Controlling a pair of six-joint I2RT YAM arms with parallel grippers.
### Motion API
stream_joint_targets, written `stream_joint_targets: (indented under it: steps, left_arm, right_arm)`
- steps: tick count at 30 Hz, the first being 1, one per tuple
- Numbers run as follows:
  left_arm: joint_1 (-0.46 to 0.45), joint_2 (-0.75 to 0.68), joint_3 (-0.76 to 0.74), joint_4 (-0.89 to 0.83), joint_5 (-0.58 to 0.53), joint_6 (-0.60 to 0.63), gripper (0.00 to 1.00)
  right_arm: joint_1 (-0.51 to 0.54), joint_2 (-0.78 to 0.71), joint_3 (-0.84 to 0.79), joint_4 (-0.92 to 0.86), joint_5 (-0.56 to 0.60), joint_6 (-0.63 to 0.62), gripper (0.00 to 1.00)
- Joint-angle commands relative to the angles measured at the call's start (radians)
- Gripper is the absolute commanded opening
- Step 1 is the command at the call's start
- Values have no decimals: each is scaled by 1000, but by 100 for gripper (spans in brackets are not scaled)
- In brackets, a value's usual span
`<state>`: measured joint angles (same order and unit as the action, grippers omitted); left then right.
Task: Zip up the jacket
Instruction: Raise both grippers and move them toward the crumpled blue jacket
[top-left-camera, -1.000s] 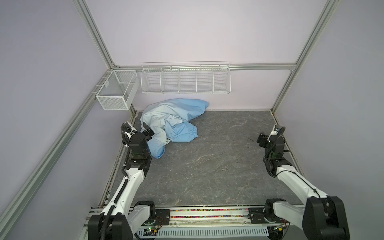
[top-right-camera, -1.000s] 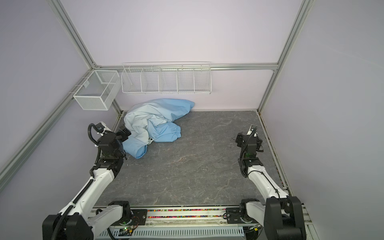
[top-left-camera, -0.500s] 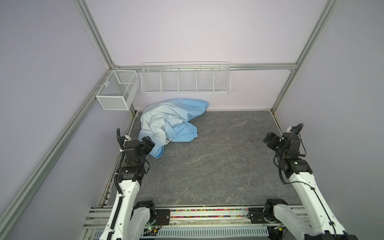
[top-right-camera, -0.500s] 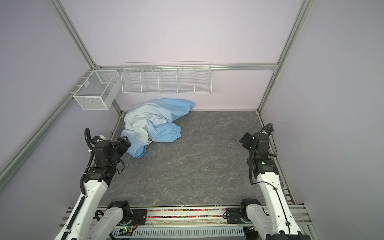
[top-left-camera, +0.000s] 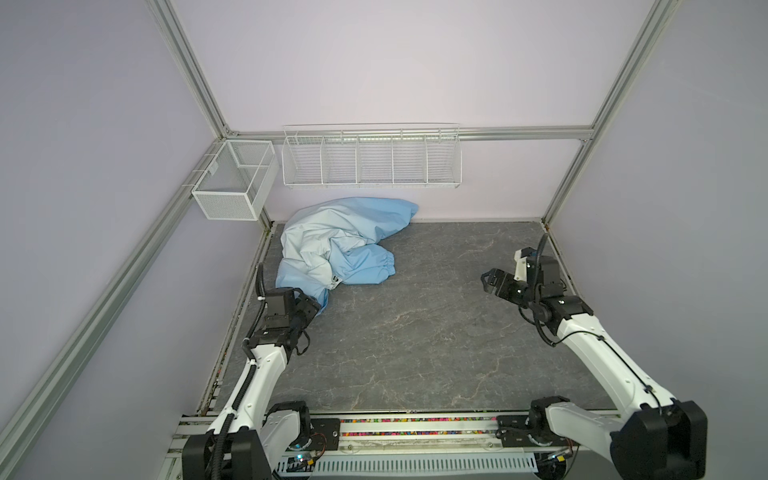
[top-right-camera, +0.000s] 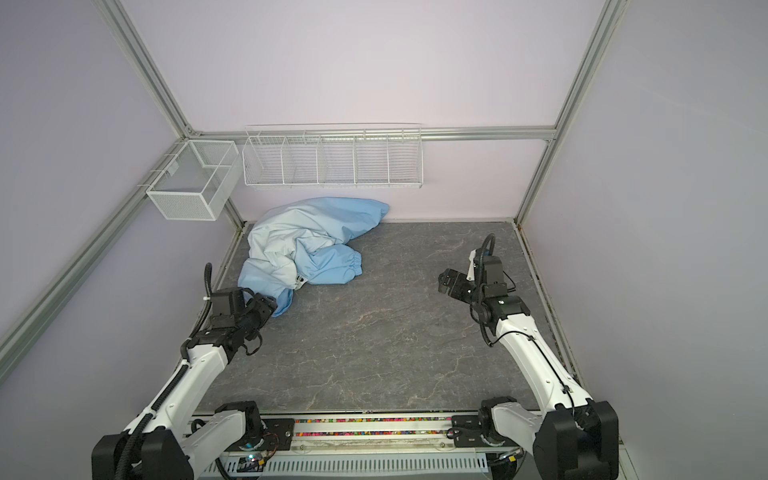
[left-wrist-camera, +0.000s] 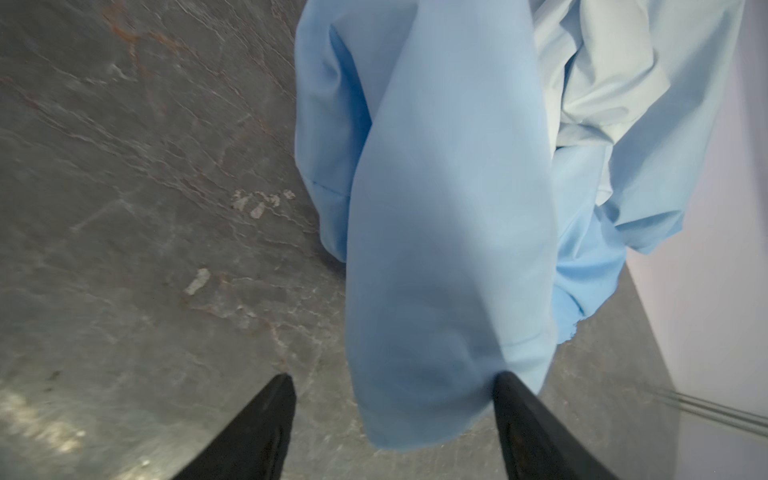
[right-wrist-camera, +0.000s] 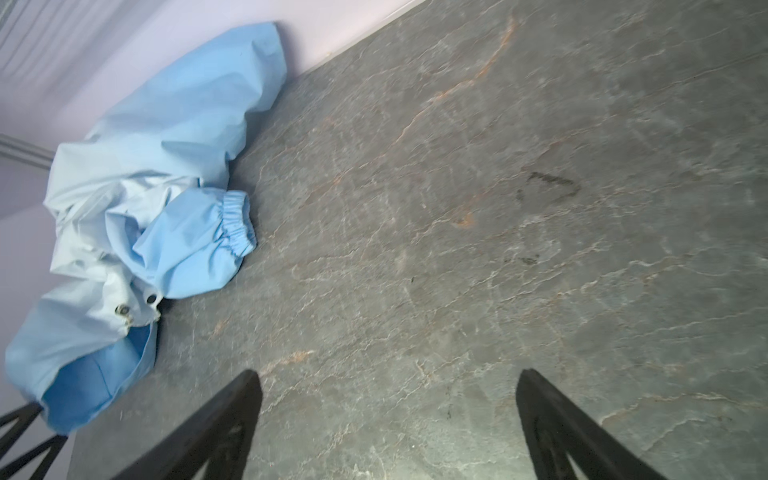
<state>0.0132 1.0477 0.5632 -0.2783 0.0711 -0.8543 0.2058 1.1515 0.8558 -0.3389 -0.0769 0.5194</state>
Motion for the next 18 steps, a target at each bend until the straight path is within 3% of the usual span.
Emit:
stream_joint_targets:
  steps: [1,4,10,15,18]
  left_arm:
    - [5,91,54,91,58,2,67]
    - [6,176,92,99,79,16,60]
    - [6,272,196,96,144,53,0]
    - [-1,295,367,-60,180,137,0]
    - [-35,290,504,-210,136,226,0]
  right_arm:
    - [47,19,17,25,-11,-16,98]
    - [85,26,61,19,6,-22,98]
    - [141,54,104,10,25,-32,96]
    - [171,85,133,8,21,-30,93]
    - [196,102,150,21,14,-34,95]
